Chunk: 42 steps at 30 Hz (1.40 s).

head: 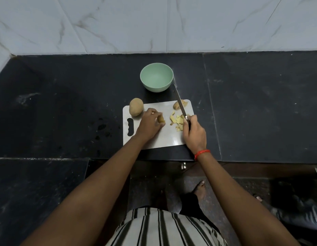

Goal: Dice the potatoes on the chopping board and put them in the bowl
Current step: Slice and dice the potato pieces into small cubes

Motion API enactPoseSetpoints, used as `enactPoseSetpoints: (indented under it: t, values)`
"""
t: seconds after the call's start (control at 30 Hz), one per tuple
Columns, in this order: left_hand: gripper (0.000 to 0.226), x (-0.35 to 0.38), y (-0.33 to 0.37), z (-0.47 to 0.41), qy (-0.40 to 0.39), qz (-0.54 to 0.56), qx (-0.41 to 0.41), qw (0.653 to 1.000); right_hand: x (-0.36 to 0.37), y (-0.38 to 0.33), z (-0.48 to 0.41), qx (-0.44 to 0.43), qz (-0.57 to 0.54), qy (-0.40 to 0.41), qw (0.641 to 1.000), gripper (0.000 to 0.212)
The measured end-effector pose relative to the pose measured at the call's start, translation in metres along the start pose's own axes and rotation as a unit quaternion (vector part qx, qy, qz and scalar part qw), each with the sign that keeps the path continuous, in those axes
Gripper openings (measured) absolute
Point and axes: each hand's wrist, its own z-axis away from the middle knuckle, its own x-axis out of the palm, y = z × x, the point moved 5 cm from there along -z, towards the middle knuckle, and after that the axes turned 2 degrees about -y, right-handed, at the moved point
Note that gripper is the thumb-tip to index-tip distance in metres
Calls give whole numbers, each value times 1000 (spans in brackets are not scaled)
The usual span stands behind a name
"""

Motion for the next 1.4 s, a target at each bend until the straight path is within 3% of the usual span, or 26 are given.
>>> enactPoseSetpoints:
  t: [0.23, 0.4, 0.57, 0.67, 0.8, 1.03, 1.17, 1.27, 1.4]
  values:
    - [13, 0, 11, -17, -68, -66, 14, 995, 8, 9, 4, -13, 0, 9, 1000, 7]
    - [8, 1, 12, -10, 8, 7, -9, 1000, 7, 8, 3, -15, 6, 7, 1000, 13]
    - [20, 4, 14, -3, 31, 160, -59, 985, 8, 11, 2, -11, 5, 6, 1000, 11]
    - [29, -8, 21, 3, 48, 191, -67, 978, 8, 13, 2, -4, 0, 1, 1000, 7]
    - [30, -28, 3, 18, 78, 157, -86, 981, 9, 19, 1, 22, -30, 1, 999, 9]
    - [48, -19, -7, 25, -11, 109, -92, 990, 3, 22, 2, 61, -108, 21, 992, 15]
    - [45, -19, 6, 22, 15, 126, -79, 989, 2, 23, 2, 69, -123, 22, 990, 14]
    - [46, -31, 1, 24, 29, 68, -117, 990, 2, 26, 1, 73, -133, 24, 988, 14]
    - [64, -38, -18, 31, -81, 6, -181, 980, -1, 26, 0, 80, -156, 32, 984, 14]
